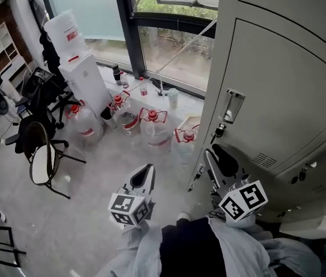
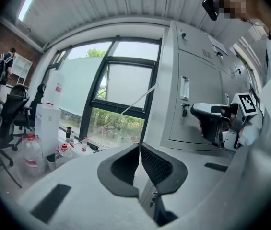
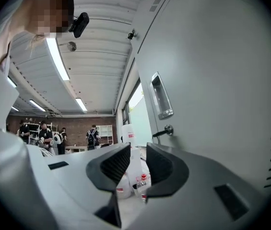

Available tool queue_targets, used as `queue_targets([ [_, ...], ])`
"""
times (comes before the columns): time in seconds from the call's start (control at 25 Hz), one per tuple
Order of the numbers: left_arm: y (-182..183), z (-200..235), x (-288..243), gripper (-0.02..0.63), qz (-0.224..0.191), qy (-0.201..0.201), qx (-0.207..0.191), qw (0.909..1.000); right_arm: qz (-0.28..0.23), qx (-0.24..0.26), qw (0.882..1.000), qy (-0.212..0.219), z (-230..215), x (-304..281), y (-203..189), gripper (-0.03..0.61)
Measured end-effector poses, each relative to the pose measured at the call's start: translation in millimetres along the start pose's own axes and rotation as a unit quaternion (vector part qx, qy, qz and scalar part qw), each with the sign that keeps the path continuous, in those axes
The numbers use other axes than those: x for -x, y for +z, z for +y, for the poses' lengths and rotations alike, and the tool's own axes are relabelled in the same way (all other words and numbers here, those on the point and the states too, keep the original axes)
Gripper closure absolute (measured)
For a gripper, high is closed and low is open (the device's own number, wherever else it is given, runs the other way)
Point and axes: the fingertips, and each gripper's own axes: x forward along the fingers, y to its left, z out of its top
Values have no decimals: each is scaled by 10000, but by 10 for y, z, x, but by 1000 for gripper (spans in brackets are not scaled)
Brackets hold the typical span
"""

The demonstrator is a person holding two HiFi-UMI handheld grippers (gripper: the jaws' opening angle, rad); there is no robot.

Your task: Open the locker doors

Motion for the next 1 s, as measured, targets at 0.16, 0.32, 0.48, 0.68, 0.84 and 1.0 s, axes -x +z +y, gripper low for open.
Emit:
queue_targets([
  [0.16, 40, -56, -312, 595, 13, -571, -56, 9983, -22, 160, 9990, -405, -85, 28, 31, 494],
  [0.32, 139, -134, -586, 595, 3, -1180, -81, 9930, -53, 282, 9954, -914, -173, 51, 64, 495],
  [0.48, 228, -169, -829, 595, 83, -1785, -163, 9838, -121, 416, 9877, -1503, -255, 76, 112, 495],
  [0.68, 413, -209, -962, 595, 255, -2515, -272, 9671, -216, 454, 9735, -2233, -250, 91, 247, 494],
  [0.84, 486, -185, -1032, 595, 362, -2942, -323, 9545, -250, 515, 9659, -2527, -189, 27, 321, 494],
  [1.0, 513, -176, -1045, 595, 401, -3267, -404, 9434, -268, 826, 9566, -2783, -133, -47, 481, 494],
])
